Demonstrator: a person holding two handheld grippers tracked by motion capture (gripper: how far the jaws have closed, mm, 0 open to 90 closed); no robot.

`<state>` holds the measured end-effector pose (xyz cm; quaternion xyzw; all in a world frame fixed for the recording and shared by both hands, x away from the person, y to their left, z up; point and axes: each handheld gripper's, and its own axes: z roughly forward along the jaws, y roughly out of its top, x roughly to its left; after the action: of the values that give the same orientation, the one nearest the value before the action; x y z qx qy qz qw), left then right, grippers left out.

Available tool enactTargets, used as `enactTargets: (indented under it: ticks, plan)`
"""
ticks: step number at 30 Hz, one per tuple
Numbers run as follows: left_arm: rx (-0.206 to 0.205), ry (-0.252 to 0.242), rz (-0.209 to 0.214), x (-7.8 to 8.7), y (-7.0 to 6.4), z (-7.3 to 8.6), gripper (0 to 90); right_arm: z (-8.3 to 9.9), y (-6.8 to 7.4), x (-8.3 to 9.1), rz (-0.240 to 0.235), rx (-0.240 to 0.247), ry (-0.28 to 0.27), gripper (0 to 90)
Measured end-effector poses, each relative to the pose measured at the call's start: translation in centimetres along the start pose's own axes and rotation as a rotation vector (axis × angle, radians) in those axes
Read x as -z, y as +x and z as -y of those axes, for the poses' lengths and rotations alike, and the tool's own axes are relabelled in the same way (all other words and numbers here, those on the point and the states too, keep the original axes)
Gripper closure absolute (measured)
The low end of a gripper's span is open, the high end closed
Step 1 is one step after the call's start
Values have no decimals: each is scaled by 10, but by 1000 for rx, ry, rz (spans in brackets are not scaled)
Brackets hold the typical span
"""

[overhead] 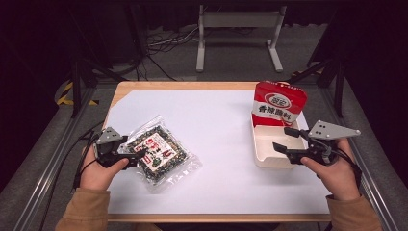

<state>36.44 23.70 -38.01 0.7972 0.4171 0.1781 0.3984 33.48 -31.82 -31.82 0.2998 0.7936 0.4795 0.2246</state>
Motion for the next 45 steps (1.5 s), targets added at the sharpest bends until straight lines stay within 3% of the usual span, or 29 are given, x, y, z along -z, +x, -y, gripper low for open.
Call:
enactTargets:
  ticks: [7,14,22,27,32,34,38,41,45]
  plan:
    - [2,-2,39,2,3,2,131,1,13,-10,-57,18,17,320]
    - [33,16,9,4,8,6,121,2,28,-19,-98,51,18,310]
    - [23,23,-43,-1,16,14,83,6,39,-31,-128,84,14,301]
    - [50,44,-64,-3,21,25,77,8,44,-44,-157,95,26,301]
    - [103,69,-99,-5,27,37,57,6,47,-54,-171,115,37,305]
    - [134,81,-91,-6,28,42,57,5,49,-57,-183,122,37,305]
    - [140,102,-64,-8,26,49,66,4,54,-65,-199,133,46,304]
    - [161,93,-8,-10,24,52,103,5,57,-69,-213,141,54,304]
    - [182,103,5,-12,22,54,110,5,60,-73,-223,148,60,304]
